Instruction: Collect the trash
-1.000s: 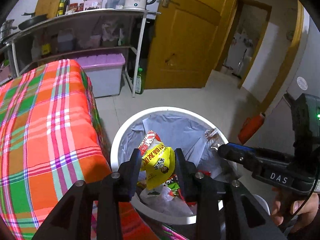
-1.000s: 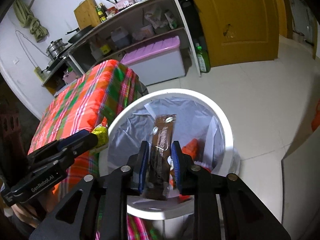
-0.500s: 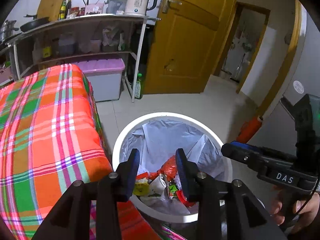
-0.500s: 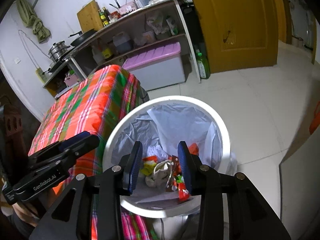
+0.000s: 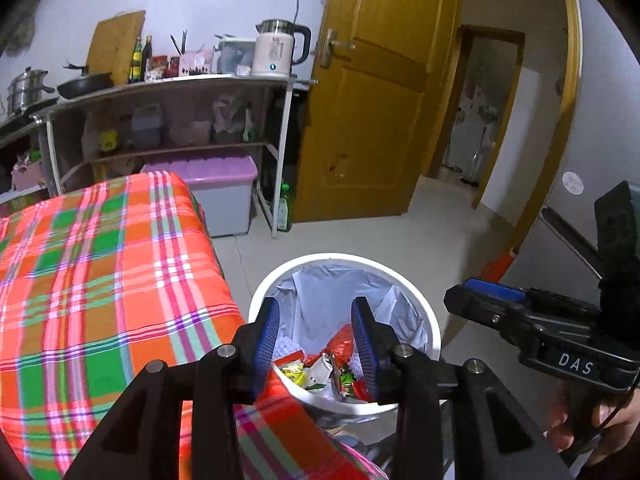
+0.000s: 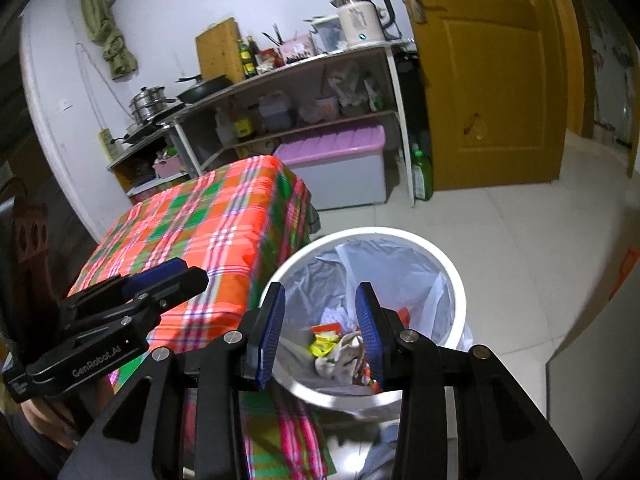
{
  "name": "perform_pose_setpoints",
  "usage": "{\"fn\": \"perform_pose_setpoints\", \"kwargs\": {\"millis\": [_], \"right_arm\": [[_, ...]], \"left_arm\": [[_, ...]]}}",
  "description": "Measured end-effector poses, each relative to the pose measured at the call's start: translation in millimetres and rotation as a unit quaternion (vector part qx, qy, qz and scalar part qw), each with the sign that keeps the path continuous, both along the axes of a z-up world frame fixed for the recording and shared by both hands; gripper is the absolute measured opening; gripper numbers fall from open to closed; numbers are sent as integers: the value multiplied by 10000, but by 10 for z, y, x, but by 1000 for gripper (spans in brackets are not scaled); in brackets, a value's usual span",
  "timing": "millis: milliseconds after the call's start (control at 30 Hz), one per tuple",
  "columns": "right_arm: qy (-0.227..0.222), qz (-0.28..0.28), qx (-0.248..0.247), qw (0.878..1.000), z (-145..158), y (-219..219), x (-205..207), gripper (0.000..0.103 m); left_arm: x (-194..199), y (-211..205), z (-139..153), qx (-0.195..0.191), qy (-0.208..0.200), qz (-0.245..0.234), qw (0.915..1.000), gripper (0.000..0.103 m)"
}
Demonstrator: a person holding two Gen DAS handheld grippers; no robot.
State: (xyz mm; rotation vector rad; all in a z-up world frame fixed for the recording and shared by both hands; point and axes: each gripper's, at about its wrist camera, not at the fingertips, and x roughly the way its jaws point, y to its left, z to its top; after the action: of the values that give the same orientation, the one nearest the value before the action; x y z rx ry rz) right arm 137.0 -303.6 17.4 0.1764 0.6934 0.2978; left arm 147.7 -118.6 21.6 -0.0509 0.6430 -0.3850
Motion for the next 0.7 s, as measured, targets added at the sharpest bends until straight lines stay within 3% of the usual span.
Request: {"fn": "perform_pose_setpoints", "kwargs": {"millis": [700], "right_arm": [[-352, 110, -265, 9990, 72, 201, -711, 38]], "left_arm": [[-754, 378, 128, 113, -343, 374, 9986, 37]]}}
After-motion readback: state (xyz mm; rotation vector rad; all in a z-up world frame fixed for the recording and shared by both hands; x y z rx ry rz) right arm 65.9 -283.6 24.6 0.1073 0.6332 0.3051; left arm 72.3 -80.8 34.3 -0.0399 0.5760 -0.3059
